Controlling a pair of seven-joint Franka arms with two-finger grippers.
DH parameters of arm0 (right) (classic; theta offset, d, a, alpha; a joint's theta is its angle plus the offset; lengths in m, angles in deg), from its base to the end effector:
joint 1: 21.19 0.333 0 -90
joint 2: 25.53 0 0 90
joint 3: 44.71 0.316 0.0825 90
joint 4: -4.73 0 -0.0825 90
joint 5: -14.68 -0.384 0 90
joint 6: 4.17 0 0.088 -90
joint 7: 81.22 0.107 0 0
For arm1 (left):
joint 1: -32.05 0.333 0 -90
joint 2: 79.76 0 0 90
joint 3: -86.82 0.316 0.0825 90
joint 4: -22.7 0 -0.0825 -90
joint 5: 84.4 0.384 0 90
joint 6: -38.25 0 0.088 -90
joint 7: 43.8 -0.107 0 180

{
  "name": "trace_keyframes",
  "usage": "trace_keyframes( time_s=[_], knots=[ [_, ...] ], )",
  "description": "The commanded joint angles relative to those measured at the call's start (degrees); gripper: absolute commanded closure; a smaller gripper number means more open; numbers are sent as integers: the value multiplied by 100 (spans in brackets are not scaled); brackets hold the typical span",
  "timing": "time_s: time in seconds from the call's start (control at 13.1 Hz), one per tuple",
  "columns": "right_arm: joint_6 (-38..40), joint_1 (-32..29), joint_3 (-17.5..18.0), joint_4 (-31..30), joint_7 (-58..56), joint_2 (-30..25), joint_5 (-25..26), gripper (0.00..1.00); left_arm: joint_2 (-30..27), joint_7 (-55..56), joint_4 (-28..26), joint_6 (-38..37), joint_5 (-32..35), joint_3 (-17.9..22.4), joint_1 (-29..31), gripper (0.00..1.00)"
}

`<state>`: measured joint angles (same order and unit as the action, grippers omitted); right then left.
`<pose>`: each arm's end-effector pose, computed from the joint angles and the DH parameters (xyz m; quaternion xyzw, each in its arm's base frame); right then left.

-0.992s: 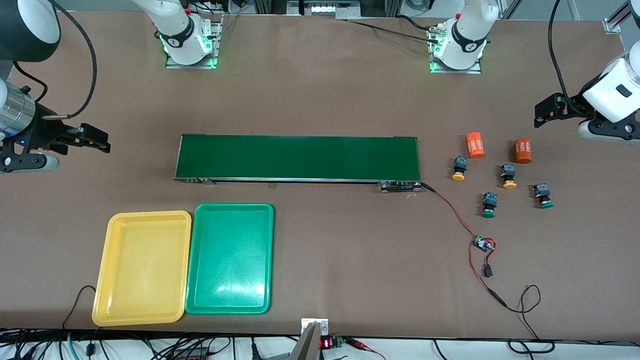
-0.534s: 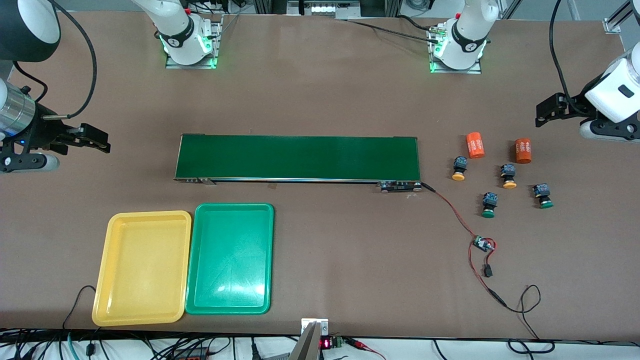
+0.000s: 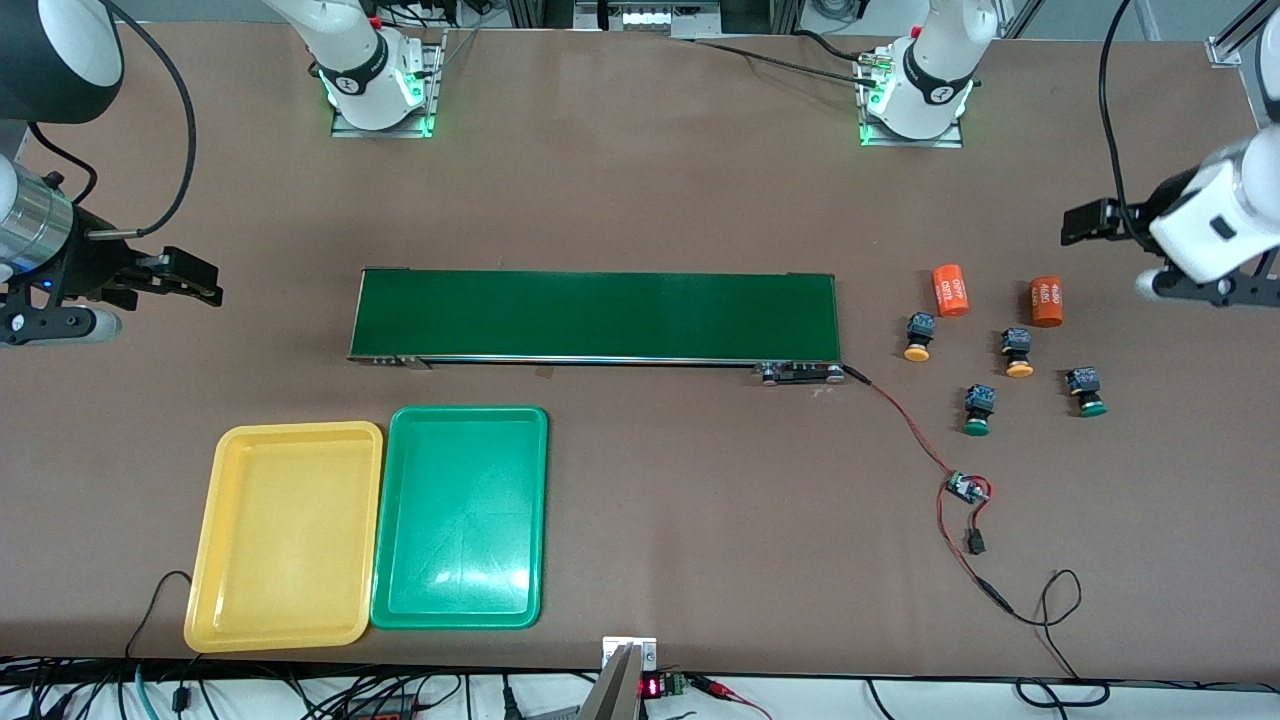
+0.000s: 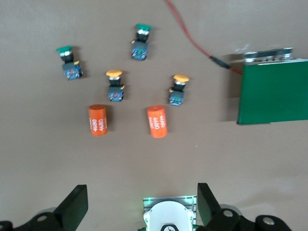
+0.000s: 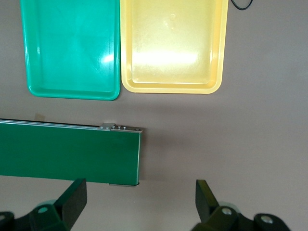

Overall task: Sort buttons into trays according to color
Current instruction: 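Reach the left gripper down and grasp an orange cylinder cell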

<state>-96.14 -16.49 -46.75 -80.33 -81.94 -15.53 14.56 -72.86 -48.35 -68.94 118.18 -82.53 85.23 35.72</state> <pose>0.6072 0.0302 0.5667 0.9992 0.0296 -0.0269 0.0025 0.5606 0.0251 0.5319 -0.9865 0.0212 0.1622 0.0053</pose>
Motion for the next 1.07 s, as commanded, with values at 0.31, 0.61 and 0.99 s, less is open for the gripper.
trace_keyframes(
  time_s=[0.31,0.61,0.99],
  knots=[
    [-48,75,20,24,28,-7,47,0,40,-152,-1134,1477,402,-18,696,0],
    [-57,75,20,24,28,2,47,0,-452,-1072,-2802,3409,455,-18,1222,0],
    [-83,75,20,24,28,2,47,0,-445,-1829,-4414,5627,455,-18,1724,0]
  ],
)
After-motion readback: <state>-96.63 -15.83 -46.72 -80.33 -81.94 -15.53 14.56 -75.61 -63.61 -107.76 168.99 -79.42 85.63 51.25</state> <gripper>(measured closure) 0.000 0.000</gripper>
